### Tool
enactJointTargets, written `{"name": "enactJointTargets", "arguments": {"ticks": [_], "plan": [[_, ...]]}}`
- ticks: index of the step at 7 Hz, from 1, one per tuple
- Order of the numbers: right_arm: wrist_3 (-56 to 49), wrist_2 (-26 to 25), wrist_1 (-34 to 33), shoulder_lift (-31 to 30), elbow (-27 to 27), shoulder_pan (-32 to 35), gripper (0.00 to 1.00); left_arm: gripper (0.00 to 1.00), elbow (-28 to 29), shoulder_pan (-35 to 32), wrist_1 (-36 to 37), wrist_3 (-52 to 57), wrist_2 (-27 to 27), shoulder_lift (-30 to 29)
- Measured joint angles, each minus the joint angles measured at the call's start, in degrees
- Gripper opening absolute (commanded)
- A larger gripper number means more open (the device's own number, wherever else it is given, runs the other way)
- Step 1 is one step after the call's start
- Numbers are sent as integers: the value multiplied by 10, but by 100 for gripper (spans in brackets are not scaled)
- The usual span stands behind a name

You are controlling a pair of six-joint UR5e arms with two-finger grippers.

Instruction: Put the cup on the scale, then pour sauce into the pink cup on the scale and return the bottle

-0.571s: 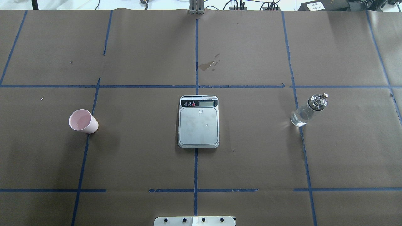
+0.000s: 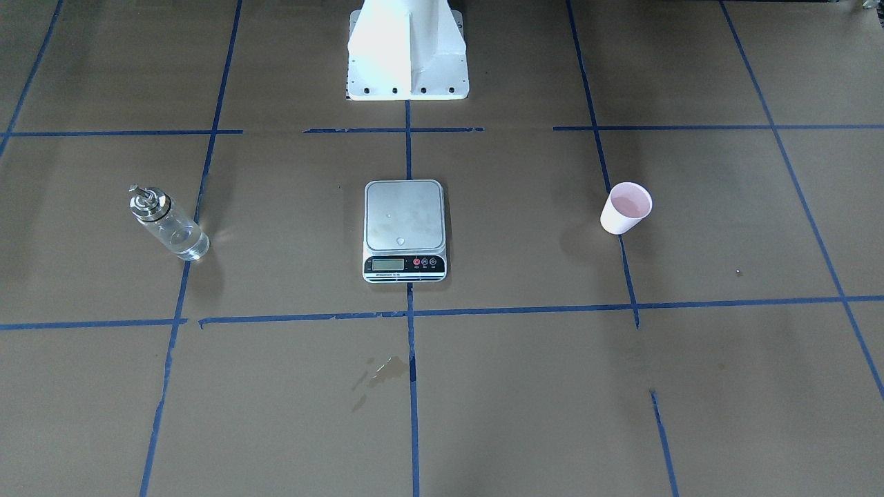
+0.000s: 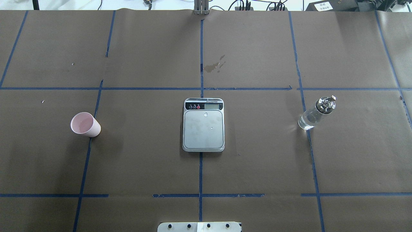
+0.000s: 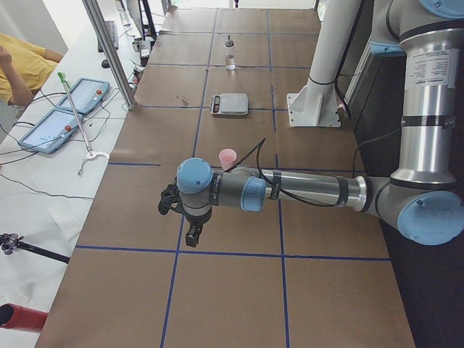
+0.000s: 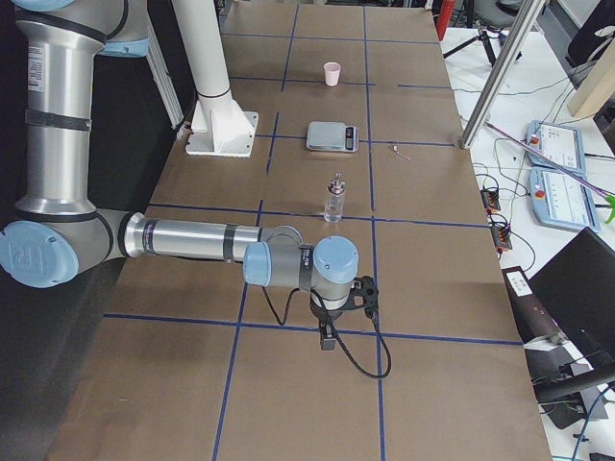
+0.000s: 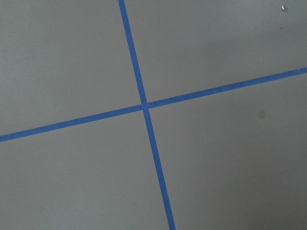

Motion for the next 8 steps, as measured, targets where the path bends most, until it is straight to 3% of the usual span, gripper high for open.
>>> {"name": "enactJointTargets", "arguments": {"ticks": [3, 5, 8], "plan": [[3, 1, 9, 1, 19, -3, 100, 100, 6, 4, -51, 2, 6, 3], [4, -3, 93, 2, 22, -5, 100, 100, 10, 4, -124, 0, 9, 2], [43, 5, 163, 17, 14, -5, 100, 100, 50, 5, -351, -6, 7, -16]]}}
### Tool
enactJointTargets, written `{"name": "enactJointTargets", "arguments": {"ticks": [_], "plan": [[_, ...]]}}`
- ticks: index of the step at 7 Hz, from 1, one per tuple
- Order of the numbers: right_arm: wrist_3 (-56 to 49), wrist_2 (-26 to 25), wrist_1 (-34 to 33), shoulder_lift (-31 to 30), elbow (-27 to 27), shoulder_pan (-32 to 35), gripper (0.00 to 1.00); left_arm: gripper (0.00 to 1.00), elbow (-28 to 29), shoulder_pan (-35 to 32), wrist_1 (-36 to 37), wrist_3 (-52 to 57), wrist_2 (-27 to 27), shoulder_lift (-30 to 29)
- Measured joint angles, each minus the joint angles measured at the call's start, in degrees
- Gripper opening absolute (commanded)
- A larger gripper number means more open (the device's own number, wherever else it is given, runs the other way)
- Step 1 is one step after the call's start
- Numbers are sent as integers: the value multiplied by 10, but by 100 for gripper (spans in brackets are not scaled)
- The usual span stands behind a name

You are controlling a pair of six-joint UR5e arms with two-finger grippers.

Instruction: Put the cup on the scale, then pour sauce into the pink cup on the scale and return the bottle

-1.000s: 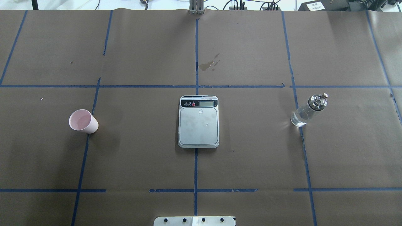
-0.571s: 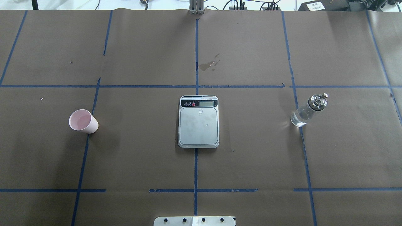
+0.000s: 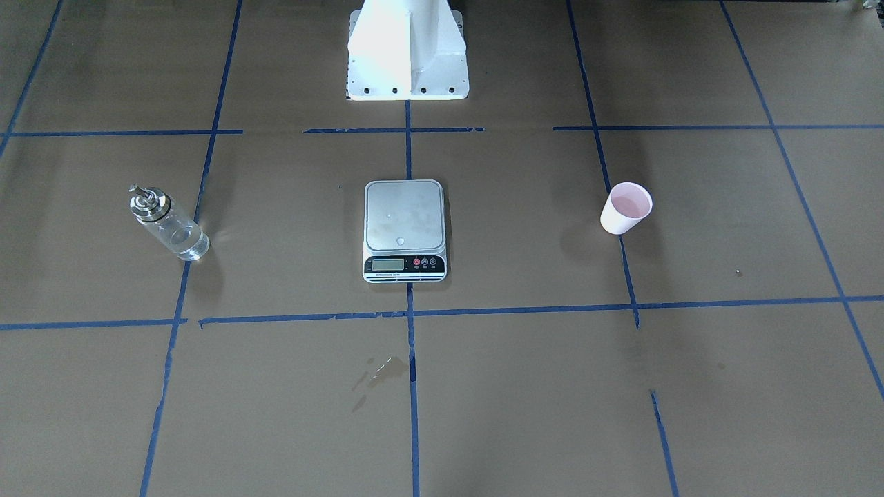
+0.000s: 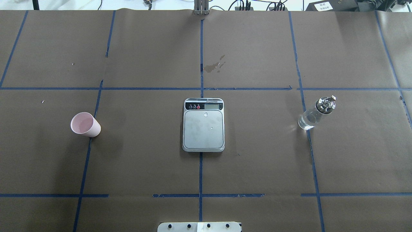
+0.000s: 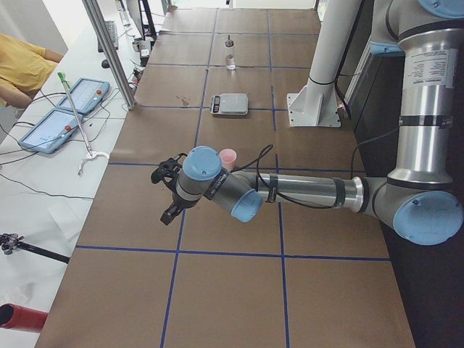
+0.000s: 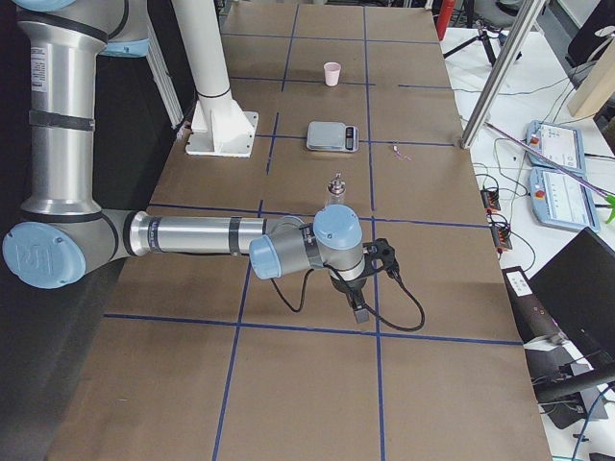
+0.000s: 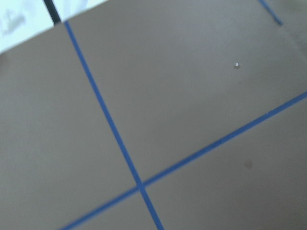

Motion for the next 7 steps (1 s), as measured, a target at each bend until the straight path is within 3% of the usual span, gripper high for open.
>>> {"name": "enactJointTargets", "arguments": {"ticks": [4, 5, 7], "plan": [[30, 20, 5, 20, 2, -1, 100, 100, 20, 15, -100, -70, -45, -11], [36, 21, 5, 22, 2, -2, 100, 100, 6, 43, -108, -133, -34, -12], [62, 22, 5, 22, 1, -8, 100, 100, -41, 135, -111, -288, 61, -12]]}}
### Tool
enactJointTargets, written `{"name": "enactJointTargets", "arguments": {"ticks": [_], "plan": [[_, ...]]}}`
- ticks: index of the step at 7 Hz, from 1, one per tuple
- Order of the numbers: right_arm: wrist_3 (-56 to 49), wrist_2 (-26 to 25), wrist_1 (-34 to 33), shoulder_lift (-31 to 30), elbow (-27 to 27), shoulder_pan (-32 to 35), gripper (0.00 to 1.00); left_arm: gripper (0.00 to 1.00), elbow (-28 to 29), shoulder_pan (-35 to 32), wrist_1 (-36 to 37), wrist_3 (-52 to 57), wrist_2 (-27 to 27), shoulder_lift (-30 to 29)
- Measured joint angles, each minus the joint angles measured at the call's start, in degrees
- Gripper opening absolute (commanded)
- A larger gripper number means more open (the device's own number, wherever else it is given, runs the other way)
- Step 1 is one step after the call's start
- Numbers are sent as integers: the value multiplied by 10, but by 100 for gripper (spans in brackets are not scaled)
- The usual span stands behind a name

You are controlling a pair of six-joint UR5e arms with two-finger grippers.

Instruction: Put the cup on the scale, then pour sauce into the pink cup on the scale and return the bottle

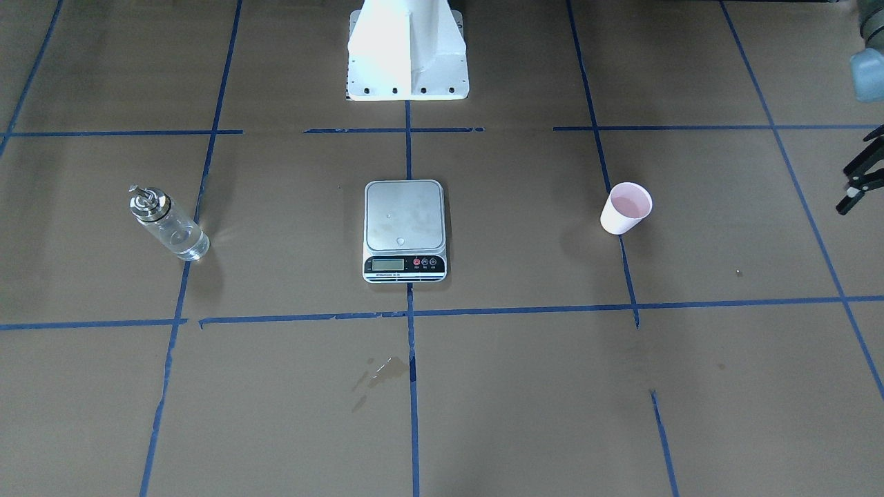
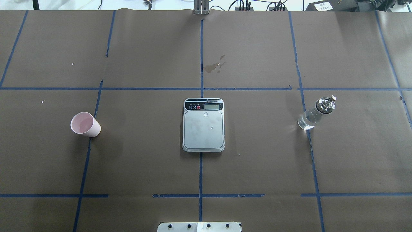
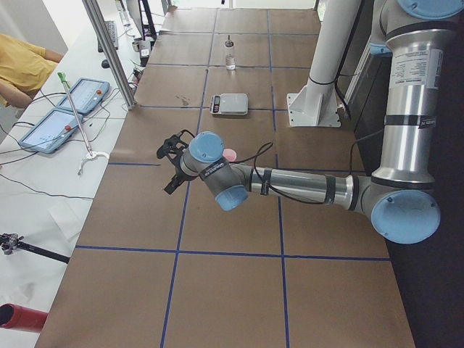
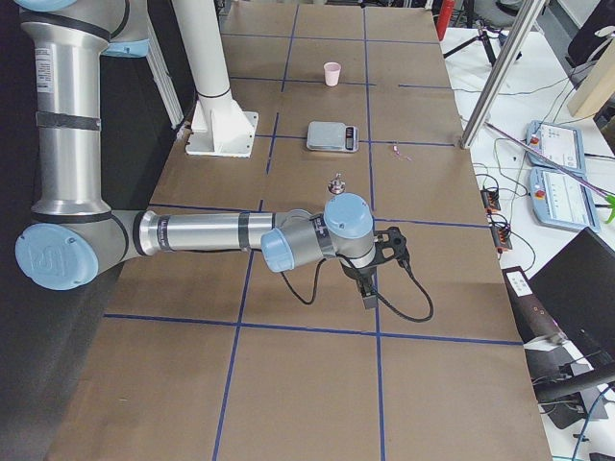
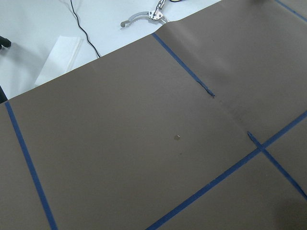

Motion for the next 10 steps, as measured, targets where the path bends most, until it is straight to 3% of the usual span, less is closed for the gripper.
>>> {"name": "enactJointTargets", "arguments": {"ticks": [3, 5, 7, 8, 9, 10], "plan": [[8, 0, 0, -1, 1, -3, 100, 98, -75, 147, 5, -189, 115, 17], [8, 0, 0, -2, 2, -3, 100, 83, -109, 235, 20, -281, 191, 40], [9, 0, 0, -3, 3, -3, 100, 78, -116, 299, 32, -346, 241, 46], [9, 0, 0, -3, 3, -3, 100, 69, -117, 329, 34, -370, 263, 46], [8, 0, 0, -3, 3, -3, 100, 54, -117, 351, 34, -383, 278, 46], [9, 0, 0, -3, 3, -3, 100, 48, -116, 362, 34, -388, 284, 46]]}}
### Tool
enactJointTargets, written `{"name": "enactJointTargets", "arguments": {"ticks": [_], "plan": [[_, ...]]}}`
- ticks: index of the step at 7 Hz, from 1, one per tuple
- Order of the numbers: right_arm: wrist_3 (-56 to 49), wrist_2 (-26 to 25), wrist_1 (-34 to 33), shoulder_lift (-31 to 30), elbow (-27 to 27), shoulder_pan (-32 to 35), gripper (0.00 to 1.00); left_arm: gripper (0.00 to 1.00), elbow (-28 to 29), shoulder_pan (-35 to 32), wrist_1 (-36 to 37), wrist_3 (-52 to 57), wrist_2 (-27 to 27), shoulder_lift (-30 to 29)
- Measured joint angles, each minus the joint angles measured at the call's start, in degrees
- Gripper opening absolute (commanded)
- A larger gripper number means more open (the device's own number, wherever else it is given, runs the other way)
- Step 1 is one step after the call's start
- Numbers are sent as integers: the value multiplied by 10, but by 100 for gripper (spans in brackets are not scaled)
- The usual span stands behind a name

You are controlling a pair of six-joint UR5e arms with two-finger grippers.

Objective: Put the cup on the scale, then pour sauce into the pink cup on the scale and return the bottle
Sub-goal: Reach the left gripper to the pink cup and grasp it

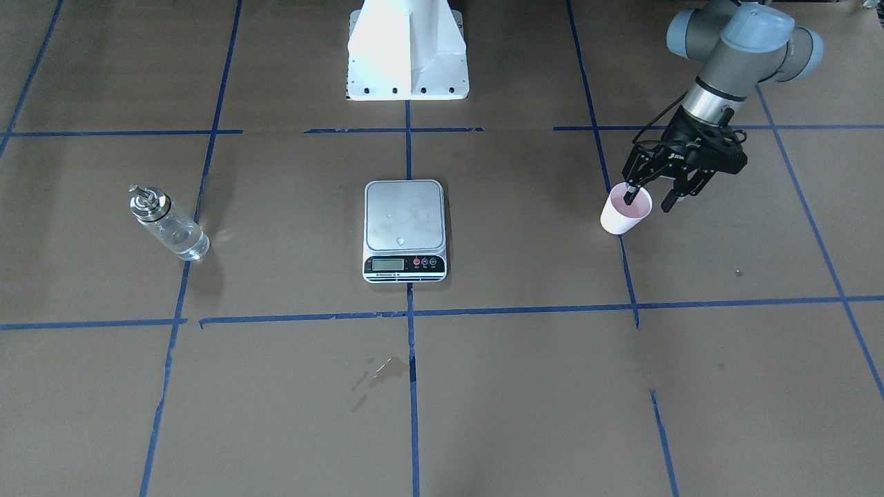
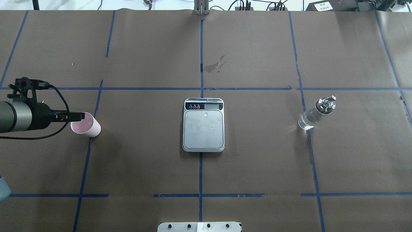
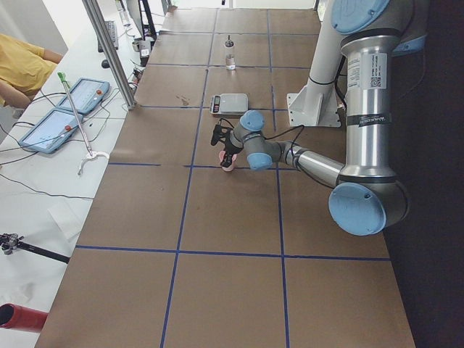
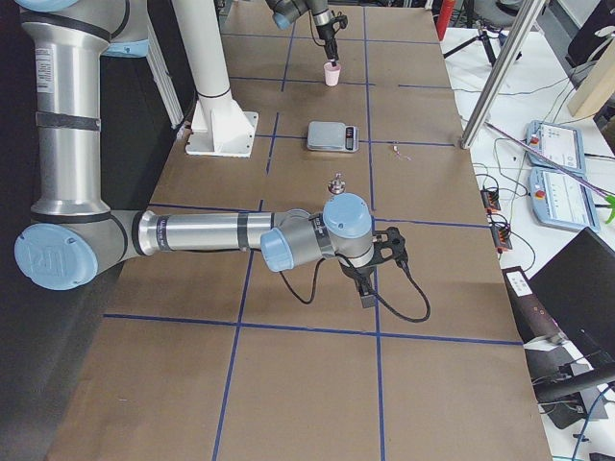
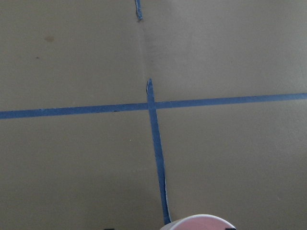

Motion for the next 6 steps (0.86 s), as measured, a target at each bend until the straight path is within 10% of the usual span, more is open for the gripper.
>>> {"name": "enactJointTargets", "arguments": {"ticks": [1, 4, 6], "plan": [[0, 0, 0, 0, 0, 0, 100, 48, 1, 4, 0, -1, 3, 2], [0, 0, 0, 0, 1, 0, 100, 0, 1, 5, 0, 0, 12, 12], [0, 0, 0, 0, 1, 0, 100, 0, 1, 5, 0, 0, 23, 14]]}}
